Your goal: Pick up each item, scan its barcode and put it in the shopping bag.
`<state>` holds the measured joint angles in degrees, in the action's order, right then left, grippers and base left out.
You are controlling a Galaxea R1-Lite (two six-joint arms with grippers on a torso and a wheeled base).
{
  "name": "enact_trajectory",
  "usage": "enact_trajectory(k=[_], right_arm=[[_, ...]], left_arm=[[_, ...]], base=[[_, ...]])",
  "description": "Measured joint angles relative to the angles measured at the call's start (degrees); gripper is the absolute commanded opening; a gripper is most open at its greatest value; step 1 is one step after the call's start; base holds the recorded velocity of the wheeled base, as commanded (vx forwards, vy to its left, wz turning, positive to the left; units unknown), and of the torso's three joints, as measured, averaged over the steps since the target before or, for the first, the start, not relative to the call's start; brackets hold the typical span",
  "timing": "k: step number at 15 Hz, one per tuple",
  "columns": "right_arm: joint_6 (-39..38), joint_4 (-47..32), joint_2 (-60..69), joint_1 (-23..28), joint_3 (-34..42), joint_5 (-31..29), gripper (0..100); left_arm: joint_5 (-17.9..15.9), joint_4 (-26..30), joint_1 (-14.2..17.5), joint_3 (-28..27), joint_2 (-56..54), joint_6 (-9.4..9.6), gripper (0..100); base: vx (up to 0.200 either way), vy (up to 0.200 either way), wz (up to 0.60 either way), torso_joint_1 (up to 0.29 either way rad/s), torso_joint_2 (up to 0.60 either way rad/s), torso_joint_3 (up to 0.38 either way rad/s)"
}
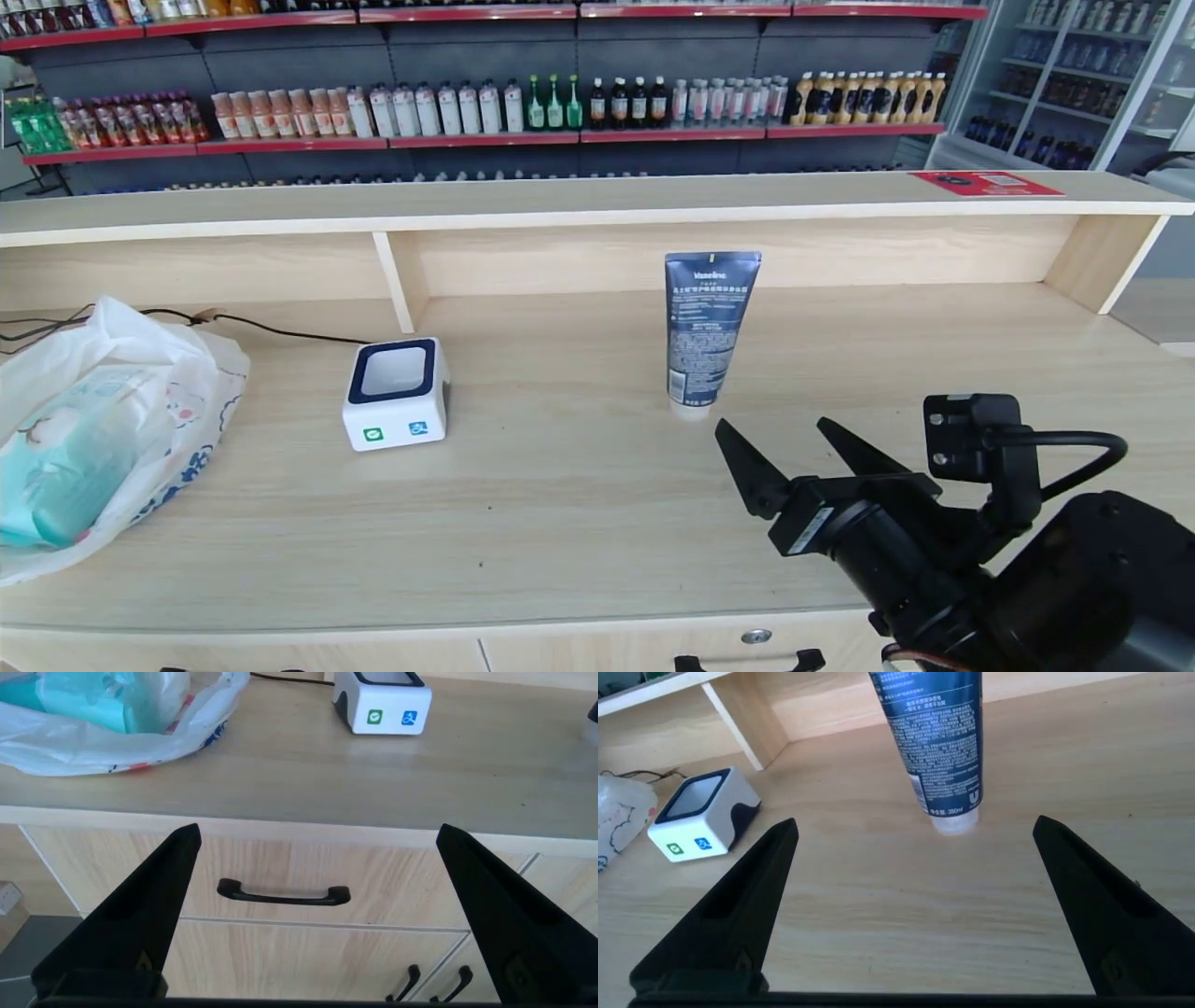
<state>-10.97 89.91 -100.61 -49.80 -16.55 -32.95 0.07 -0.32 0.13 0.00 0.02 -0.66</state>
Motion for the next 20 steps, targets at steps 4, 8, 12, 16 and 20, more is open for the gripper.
enact_trajectory(k=[4, 8, 12, 16, 20], right_arm=[[0.35, 0.01, -0.05, 6.12, -1.05, 0.06, 100], [2.02, 0.06, -0.71, 10.22, -4.58, 1.97, 100], [6.60, 0.09, -2.51, 12.81, -12.54, 8.97, 100], [9.06, 0.06, -5.05, 16.35, -18.44, 10.24, 100], [10.07, 0.01, -6.69, 16.86, -20.65, 10.29, 100]], left_arm=[[0.00, 0.02, 0.00, 0.00, 0.00, 0.17, 100], [0.00, 0.07, 0.00, 0.00, 0.00, 0.22, 100], [0.00, 0.10, 0.02, 0.00, 0.00, 0.23, 100], [0.00, 0.07, 0.05, 0.00, 0.00, 0.23, 100], [0.00, 0.07, 0.00, 0.00, 0.00, 0.23, 100]], base=[[0.000, 0.000, 0.00, 0.000, 0.00, 0.000], [0.000, 0.000, 0.00, 0.000, 0.00, 0.000], [0.000, 0.000, 0.00, 0.000, 0.00, 0.000], [0.000, 0.000, 0.00, 0.000, 0.00, 0.000], [0.000, 0.000, 0.00, 0.000, 0.00, 0.000]])
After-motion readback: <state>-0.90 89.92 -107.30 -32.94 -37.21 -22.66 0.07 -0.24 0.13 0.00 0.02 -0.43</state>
